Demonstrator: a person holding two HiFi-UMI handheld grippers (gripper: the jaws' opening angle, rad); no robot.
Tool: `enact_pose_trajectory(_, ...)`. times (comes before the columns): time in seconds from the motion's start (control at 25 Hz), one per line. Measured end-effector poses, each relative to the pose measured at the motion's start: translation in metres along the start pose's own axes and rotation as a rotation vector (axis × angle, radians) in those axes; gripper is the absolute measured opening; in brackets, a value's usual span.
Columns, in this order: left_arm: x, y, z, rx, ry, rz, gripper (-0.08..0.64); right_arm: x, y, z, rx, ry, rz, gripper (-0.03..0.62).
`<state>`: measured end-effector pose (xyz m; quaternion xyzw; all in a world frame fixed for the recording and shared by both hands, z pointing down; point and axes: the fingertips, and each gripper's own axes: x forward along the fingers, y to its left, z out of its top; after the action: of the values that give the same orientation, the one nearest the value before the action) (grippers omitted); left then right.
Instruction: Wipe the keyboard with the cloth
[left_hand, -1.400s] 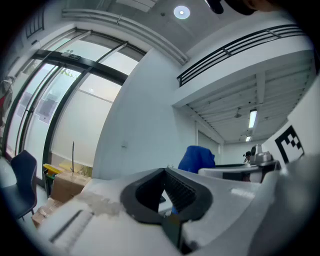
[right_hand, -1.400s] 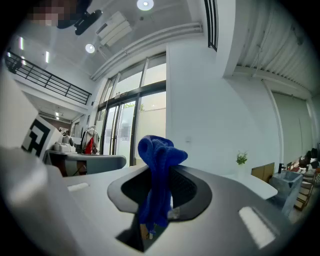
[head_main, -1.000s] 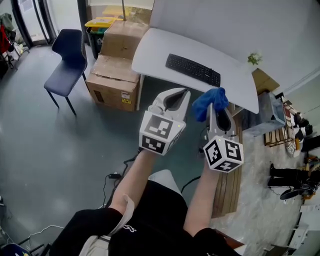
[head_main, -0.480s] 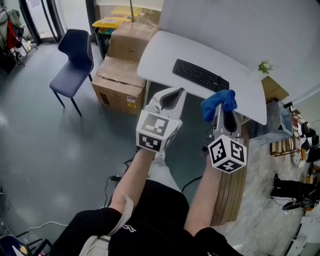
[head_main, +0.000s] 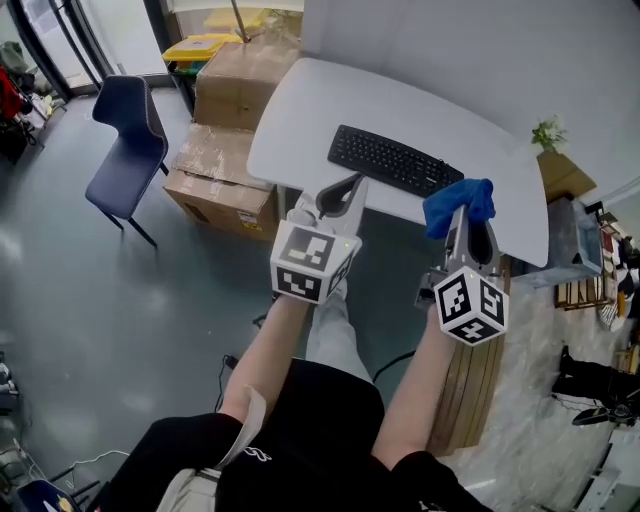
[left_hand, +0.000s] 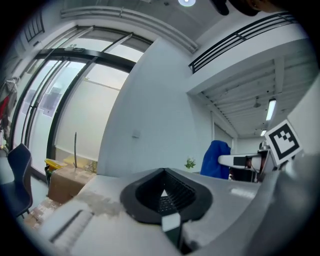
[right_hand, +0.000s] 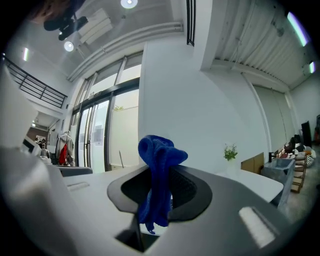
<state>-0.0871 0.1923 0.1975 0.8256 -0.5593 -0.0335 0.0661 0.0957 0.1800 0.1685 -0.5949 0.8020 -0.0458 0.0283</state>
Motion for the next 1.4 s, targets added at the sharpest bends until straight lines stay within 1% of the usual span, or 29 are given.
enact_pose_trajectory(0.12, 0.052, 0.025, -0.02, -0.012, 0.061, 0.039, -0.002, 0.058, -0.031, -0.019, 0.036, 0.042, -0.012, 0.094)
enact_pose_trajectory(0.24, 0.104, 0.064, -0.023, -0.026, 0.104, 0.11, -0.002, 0.126, -0.045, -0.025, 0.056, 0.075, 0.033, 0.094)
enact_pose_trajectory(0.32, 0.138, 0.085, -0.021, -0.035, 0.116, 0.151, -0.002, 0.171, -0.056, -0.022, 0.066, 0.081, 0.067, 0.094)
enact_pose_trajectory(0.44, 0.181, 0.102, -0.02, -0.042, 0.117, 0.184, -0.002, 0.227, -0.075, -0.012, 0.073, 0.074, 0.104, 0.094)
enact_pose_trajectory(0.6, 0.21, 0.123, -0.028, -0.046, 0.134, 0.234, -0.002, 0.275, -0.089, -0.016, 0.078, 0.092, 0.147, 0.094)
enact_pose_trajectory(0.72, 0.214, 0.149, -0.027, -0.055, 0.147, 0.291, -0.002, 0.301, -0.077, -0.025, 0.086, 0.126, 0.212, 0.094)
enact_pose_trajectory(0.8, 0.214, 0.165, -0.029, -0.061, 0.158, 0.326, -0.002, 0.317, -0.06, -0.032, 0.091, 0.149, 0.273, 0.094)
enact_pose_trajectory(0.88, 0.214, 0.178, -0.036, -0.068, 0.184, 0.345, -0.002, 0.329, -0.04, -0.043, 0.09, 0.183, 0.334, 0.094)
enact_pose_trajectory(1.0, 0.218, 0.189, -0.05, -0.074, 0.226, 0.342, -0.002, 0.342, -0.014, -0.064, 0.092, 0.249, 0.412, 0.094)
enact_pose_trajectory(1.16, 0.23, 0.201, -0.067, -0.095, 0.274, 0.325, -0.002, 0.356, 0.017, -0.096, 0.09, 0.365, 0.51, 0.094)
enact_pose_trajectory(1.24, 0.238, 0.206, -0.077, -0.102, 0.304, 0.318, -0.002, 0.364, 0.024, -0.109, 0.093, 0.41, 0.535, 0.094)
enact_pose_trajectory(1.4, 0.249, 0.218, -0.102, -0.115, 0.368, 0.298, -0.002, 0.383, 0.036, -0.136, 0.119, 0.471, 0.55, 0.094)
